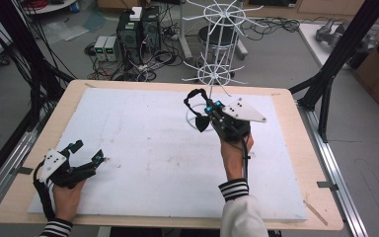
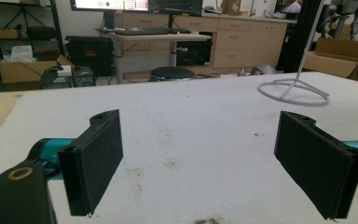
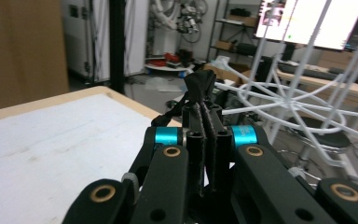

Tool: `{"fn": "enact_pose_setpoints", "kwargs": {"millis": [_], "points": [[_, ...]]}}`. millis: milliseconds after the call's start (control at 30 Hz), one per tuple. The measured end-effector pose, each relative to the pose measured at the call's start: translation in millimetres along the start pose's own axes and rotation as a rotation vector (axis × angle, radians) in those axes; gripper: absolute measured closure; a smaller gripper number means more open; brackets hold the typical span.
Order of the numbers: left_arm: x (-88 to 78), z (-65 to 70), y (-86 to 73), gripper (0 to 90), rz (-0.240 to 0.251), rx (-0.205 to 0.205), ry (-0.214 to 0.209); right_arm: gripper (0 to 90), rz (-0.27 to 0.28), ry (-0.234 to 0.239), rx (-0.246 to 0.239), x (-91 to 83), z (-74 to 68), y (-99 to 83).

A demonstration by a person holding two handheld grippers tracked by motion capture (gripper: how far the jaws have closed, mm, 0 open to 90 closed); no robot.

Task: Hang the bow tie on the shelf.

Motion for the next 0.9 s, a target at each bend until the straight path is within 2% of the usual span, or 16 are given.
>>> {"fn": "enact_pose_setpoints", "kwargs": {"millis": [167, 367, 500, 633, 900], "points": [[0.0, -0.3, 0.0, 15.7, -0.002, -0.004, -0.001, 88.0, 0.004, -0.035, 0.025, 6.4, 8.1, -3.2], [0.0, -0.4, 0.0, 15.7, -0.001, -0.005, -0.002, 88.0, -0.016, -0.103, 0.054, 11.7, 15.0, -8.8], [0.0, -0.5, 0.0, 15.7, -0.002, -0.006, -0.003, 88.0, -0.043, -0.132, 0.07, 14.0, 17.7, -12.2], [0.0, -0.5, 0.0, 15.7, -0.002, -0.006, -0.003, 87.9, -0.066, -0.143, 0.093, 15.9, 21.3, -16.2], [0.0, -0.4, 0.0, 15.7, -0.002, -0.006, -0.003, 86.7, -0.128, -0.164, 0.108, 21.9, 24.9, -23.5]]}}
Point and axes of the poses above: each handheld gripper's, and its own axes: x roughly forward along the jaws, y roughly out of its top, z roughly to its right, the point moved 3 cm from there along x, roughly forward along the jaws, and after that the axes turned 15 degrees about y, right-handed, at the moved point
